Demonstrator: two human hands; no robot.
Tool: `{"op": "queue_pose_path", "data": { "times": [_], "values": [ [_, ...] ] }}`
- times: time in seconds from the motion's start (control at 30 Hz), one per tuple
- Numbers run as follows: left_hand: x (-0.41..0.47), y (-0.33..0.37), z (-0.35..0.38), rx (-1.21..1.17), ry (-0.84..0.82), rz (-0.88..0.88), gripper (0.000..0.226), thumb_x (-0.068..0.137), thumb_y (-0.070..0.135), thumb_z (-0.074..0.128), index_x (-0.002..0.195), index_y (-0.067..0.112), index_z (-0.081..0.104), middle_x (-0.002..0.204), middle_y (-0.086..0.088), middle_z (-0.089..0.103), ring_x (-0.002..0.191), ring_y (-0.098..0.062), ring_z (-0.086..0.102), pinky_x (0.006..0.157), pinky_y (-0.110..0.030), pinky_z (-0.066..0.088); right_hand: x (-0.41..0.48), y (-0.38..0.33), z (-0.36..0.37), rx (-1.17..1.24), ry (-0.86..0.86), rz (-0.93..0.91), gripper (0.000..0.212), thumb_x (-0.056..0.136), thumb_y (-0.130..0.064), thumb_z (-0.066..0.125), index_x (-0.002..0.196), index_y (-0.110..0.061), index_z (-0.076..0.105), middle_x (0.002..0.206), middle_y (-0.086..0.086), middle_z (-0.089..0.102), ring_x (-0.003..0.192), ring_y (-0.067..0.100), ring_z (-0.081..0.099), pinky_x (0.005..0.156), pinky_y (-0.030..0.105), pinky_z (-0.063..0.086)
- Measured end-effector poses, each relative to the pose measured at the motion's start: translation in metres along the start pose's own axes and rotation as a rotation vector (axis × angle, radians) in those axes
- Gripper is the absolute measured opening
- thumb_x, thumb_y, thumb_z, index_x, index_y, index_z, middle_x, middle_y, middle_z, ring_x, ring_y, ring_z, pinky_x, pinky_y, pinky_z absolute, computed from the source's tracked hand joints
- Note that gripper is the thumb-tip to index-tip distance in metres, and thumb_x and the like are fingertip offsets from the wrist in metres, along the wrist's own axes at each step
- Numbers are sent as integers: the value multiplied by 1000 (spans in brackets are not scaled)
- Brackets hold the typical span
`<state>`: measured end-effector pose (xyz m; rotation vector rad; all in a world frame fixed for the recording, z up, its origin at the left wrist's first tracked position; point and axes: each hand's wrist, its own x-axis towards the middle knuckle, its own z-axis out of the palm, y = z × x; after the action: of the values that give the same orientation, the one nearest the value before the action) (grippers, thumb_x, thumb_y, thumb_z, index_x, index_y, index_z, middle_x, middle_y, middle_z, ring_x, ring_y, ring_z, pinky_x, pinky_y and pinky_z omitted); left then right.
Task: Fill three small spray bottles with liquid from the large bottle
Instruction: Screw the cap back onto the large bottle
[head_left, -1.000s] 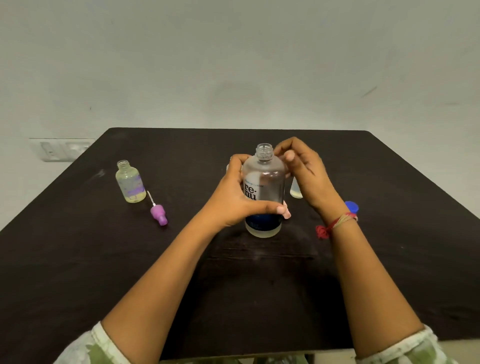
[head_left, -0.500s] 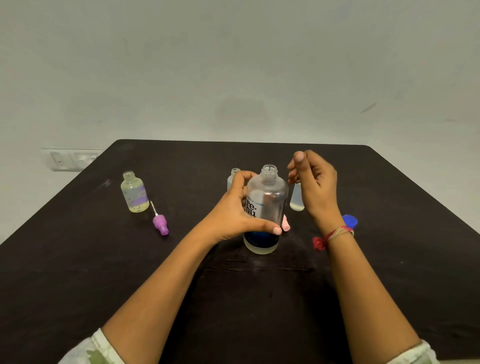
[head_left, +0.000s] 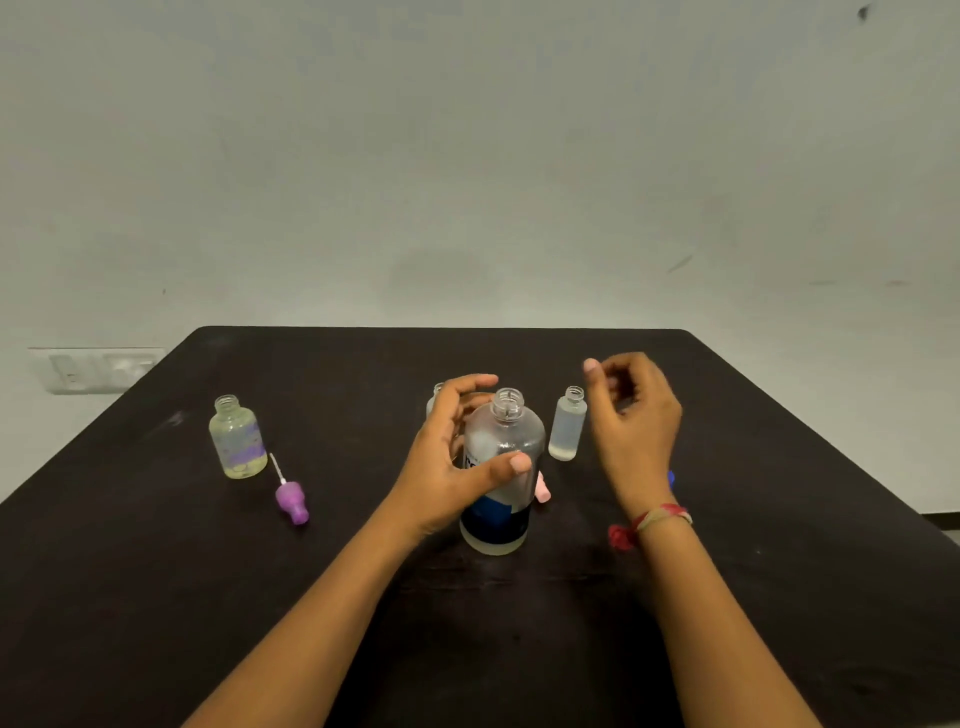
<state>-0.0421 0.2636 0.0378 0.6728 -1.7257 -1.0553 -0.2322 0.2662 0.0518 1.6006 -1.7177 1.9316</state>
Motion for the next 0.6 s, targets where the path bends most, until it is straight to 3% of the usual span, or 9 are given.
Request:
{"op": "queue_pose_path", "data": {
  "times": [0.1,0.17,0.23,0.3,0.4,0.6],
  "values": [
    [-1,1,2,20,57,33,67,63,53,72,121,35,45,116,18,58,113,-4,56,86,-18,48,4,15,-26,-256,56,71,14,87,-30,64,94,-20,58,97,1,53,87,20,54,78,33,45],
    [-1,1,3,18,88,45,60,65,52,69,118,35,47,116,14,59,113,-5,57,87,-18,49,8,28,-44,-466,-84,193,29,86,-35,65,108,-18,57,115,10,49,107,30,49,93,43,39],
    [-1,2,3,22,108,49,57,66,53,68,117,36,48,116,14,59,112,-5,57,87,-19,49,8,39,-57,-559,-287,317,40,84,-41,66,117,-19,56,127,13,43,120,34,41,100,45,34],
    [0,2,4,31,113,51,55,67,53,67,116,37,47,114,18,60,112,-4,57,87,-20,49,2,45,-64,-494,-429,427,48,82,-44,68,122,-21,56,134,13,40,128,34,35,105,43,30],
    [0,1,4,44,114,62,55,68,54,66,116,37,47,114,22,60,112,-5,57,89,-21,50,-8,48,-64,-377,-490,523,58,80,-45,69,130,-22,51,140,10,37,133,32,32,108,42,29],
    [1,-1,4,42,107,54,58,68,54,67,118,35,47,116,18,59,113,-6,57,89,-23,51,-8,56,-64,-349,-614,601,74,75,-45,74,137,-24,41,140,8,41,128,27,42,107,42,37]
  ]
}}
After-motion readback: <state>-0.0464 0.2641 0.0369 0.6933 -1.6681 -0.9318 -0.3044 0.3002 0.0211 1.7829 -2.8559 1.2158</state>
